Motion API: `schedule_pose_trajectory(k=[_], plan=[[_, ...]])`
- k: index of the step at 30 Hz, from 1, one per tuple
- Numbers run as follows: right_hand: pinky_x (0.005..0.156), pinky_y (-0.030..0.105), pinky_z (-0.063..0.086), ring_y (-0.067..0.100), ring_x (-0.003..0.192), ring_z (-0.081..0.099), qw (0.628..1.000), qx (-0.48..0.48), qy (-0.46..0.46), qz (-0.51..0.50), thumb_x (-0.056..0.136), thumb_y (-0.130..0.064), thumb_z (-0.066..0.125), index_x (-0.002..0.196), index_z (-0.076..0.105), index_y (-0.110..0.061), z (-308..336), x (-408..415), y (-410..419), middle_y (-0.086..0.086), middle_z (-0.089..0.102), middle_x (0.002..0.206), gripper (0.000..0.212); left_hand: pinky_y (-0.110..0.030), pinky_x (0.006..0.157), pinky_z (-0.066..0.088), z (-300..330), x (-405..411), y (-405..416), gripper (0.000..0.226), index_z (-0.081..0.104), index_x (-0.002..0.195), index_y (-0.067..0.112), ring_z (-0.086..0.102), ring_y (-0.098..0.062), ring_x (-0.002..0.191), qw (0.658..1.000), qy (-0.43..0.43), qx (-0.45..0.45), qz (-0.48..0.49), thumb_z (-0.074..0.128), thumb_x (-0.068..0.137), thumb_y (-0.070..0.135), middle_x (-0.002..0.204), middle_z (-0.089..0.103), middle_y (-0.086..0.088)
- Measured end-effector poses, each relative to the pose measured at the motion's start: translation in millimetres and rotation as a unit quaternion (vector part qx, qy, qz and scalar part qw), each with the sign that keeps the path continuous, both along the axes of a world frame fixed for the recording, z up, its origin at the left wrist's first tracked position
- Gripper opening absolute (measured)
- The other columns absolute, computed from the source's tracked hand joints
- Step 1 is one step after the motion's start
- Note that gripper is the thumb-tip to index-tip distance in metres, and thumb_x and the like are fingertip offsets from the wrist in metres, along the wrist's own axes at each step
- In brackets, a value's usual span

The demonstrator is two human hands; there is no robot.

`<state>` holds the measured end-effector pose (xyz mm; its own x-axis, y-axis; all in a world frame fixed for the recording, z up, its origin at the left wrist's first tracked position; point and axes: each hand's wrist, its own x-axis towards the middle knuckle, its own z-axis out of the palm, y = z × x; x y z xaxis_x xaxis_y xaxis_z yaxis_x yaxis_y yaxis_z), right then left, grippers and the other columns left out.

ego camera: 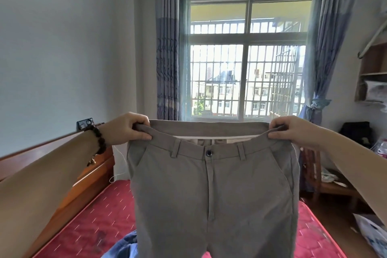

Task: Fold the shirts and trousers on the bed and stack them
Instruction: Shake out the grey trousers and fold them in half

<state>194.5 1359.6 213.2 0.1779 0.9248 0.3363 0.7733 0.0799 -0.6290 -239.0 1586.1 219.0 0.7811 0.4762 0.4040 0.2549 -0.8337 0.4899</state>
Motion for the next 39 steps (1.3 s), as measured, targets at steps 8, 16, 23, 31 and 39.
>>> schedule_pose_trajectory(k=[8,16,23,31,39], plan=[[0.055,0.022,0.048,0.011,0.063,0.058,0.961,0.208,0.179,-0.037,0.063,-0.058,0.08,0.077,0.059,-0.021,0,4,1,-0.003,0.062,0.07,0.045,-0.011,0.06,0.044,0,7,7,0.032,0.057,0.059,0.023,0.05,-0.002,0.063,0.959,-0.27,-0.087,0.02,0.071,0.081,0.005,0.06,0.053,0.012],[0.055,0.027,0.049,0.012,0.062,0.06,0.924,0.256,0.241,-0.148,0.083,-0.028,0.072,0.083,0.066,-0.028,-19,2,10,-0.005,0.068,0.072,0.006,-0.015,0.044,0.042,-29,38,10,0.027,0.047,0.068,0.013,0.048,-0.004,0.048,0.896,-0.342,-0.282,0.037,0.062,0.089,0.004,0.061,0.047,-0.002],[0.059,0.03,0.052,0.021,0.066,0.059,0.843,0.211,0.435,-0.234,0.08,-0.022,0.077,0.076,0.059,-0.015,-33,-13,23,0.008,0.063,0.075,0.019,-0.034,0.065,0.054,-55,89,0,0.023,0.053,0.074,0.011,0.057,-0.023,0.066,0.835,-0.382,-0.371,0.14,0.056,0.097,0.017,0.075,0.059,-0.014],[0.047,0.026,0.053,0.013,0.048,0.061,0.799,0.257,0.519,-0.162,0.082,-0.015,0.075,0.063,0.058,-0.014,-36,-75,45,0.0,0.064,0.054,0.025,-0.029,0.046,0.038,-49,157,-56,0.022,0.052,0.078,0.014,0.039,-0.009,0.047,0.857,-0.395,-0.304,0.131,0.054,0.097,0.026,0.063,0.046,0.001],[0.064,0.035,0.054,0.024,0.062,0.063,0.811,0.198,0.539,-0.11,0.093,-0.02,0.061,0.071,0.068,-0.005,-36,-136,63,0.014,0.067,0.075,0.027,-0.028,0.06,0.049,-50,194,-94,0.022,0.058,0.09,0.006,0.05,-0.011,0.06,0.886,-0.374,-0.248,0.117,0.056,0.095,0.027,0.074,0.057,-0.003]])
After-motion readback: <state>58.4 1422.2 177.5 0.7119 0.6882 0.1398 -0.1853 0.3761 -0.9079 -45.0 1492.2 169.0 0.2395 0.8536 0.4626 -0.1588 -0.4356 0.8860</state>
